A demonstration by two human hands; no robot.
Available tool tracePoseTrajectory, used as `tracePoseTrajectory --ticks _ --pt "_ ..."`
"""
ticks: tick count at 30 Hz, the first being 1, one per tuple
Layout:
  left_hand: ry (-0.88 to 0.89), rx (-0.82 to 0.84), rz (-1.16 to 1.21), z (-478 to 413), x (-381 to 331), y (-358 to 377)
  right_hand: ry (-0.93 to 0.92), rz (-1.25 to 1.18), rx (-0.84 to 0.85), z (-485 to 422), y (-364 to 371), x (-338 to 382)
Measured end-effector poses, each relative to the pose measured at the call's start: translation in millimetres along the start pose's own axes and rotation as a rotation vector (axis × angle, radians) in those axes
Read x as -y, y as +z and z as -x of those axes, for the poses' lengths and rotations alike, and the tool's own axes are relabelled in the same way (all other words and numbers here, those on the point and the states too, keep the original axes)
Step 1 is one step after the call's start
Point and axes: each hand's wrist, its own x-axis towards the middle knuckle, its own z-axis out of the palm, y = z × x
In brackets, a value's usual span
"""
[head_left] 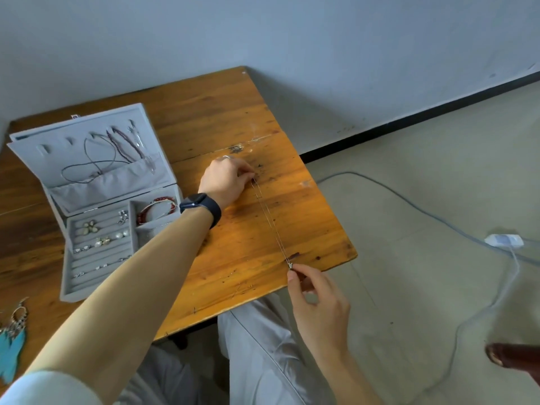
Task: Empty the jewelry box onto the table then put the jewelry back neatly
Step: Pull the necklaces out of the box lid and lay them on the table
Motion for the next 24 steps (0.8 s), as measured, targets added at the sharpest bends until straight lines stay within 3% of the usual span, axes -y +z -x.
tracePoseTrajectory --ticks 18,24 --pt "-0.014 0.092 0.027 2 1 -2 0.066 -0.118 0.063 6 -2 -5" --pt "-0.031 0.087 0.024 35 6 -16 -0.089 -0.058 0.055 6 -20 -6"
